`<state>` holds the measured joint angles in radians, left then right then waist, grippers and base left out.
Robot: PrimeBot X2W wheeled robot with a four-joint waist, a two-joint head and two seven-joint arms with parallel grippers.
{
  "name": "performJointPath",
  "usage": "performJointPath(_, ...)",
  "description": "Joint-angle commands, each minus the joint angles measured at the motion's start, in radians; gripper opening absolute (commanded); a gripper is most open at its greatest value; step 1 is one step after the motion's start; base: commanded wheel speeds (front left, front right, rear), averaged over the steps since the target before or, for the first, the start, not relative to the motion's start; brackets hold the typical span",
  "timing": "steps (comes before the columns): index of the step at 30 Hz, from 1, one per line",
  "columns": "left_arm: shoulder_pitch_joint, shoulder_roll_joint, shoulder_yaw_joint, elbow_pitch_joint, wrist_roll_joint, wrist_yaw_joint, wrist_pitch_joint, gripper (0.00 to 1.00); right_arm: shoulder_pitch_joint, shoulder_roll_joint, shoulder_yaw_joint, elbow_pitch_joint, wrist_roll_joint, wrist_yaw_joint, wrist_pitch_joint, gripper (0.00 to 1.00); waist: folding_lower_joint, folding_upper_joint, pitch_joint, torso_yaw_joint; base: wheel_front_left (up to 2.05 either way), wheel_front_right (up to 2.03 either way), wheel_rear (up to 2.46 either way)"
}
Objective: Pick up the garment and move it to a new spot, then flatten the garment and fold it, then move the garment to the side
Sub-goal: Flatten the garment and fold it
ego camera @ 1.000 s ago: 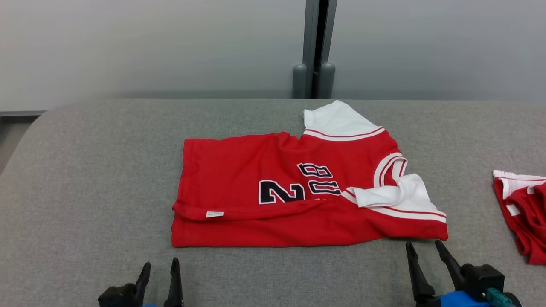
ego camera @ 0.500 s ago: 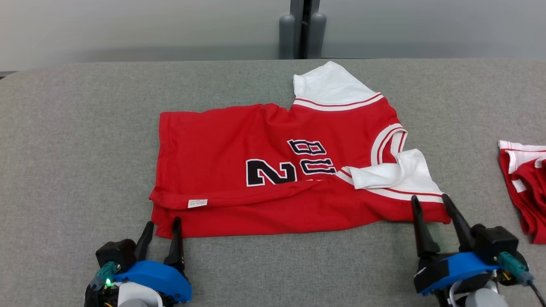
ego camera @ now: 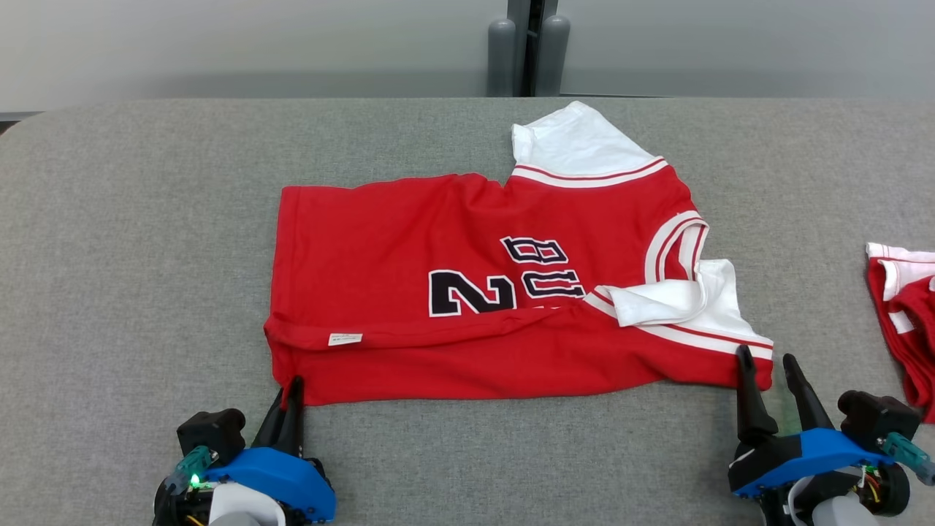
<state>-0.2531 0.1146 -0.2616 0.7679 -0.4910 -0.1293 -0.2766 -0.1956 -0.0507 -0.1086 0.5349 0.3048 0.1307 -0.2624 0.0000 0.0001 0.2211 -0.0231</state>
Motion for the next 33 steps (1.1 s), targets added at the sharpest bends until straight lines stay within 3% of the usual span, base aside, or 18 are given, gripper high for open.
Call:
performJointPath(1,0.053,-0.009,-0.016,0.035,-0.003,-0.003,0.022,0.0,-0.019,-0.001,0.001,0.006,0.011,0.0,-0.003,1.0,0.0,-0.0001,0.001,0.001,0.0,0.0,0.0)
performJointPath(2,0.053,-0.007,-0.019,0.035,-0.005,-0.003,0.022,0.0,-0.025,-0.001,0.005,0.023,0.024,0.0,-0.003,0.9,0.0,-0.0001,0.001,0.003,0.0,0.0,0.0)
performJointPath(3,0.053,-0.005,-0.021,0.034,-0.006,-0.003,0.022,0.0,-0.029,-0.001,0.011,0.039,0.033,0.0,-0.003,0.37,0.0,-0.0001,0.001,0.005,0.0,0.0,0.0)
performJointPath(4,0.056,-0.003,-0.023,0.032,-0.006,-0.003,0.022,0.0,-0.031,-0.001,0.018,0.059,0.046,0.0,-0.003,0.0,0.0,-0.0001,0.0,0.007,0.0,0.0,0.0)
performJointPath(11,0.068,0.001,-0.016,0.007,0.003,-0.002,0.021,0.0,-0.034,-0.001,0.023,0.103,0.105,0.0,-0.001,0.0,0.0,-0.0001,-0.013,0.009,0.0,0.0,0.0)
performJointPath(25,0.038,0.002,0.075,-0.199,0.033,-0.002,0.013,0.0,-0.034,-0.002,-0.041,-0.095,0.069,0.0,-0.003,0.0,0.0,-0.0001,-0.103,0.015,0.0,0.0,0.0)
performJointPath(33,0.161,-0.026,0.093,-0.125,0.023,-0.002,0.013,0.0,0.125,-0.002,-0.009,-0.09,0.069,0.0,-0.003,0.0,0.0,-0.0001,-0.191,0.014,0.0,0.0,0.0)
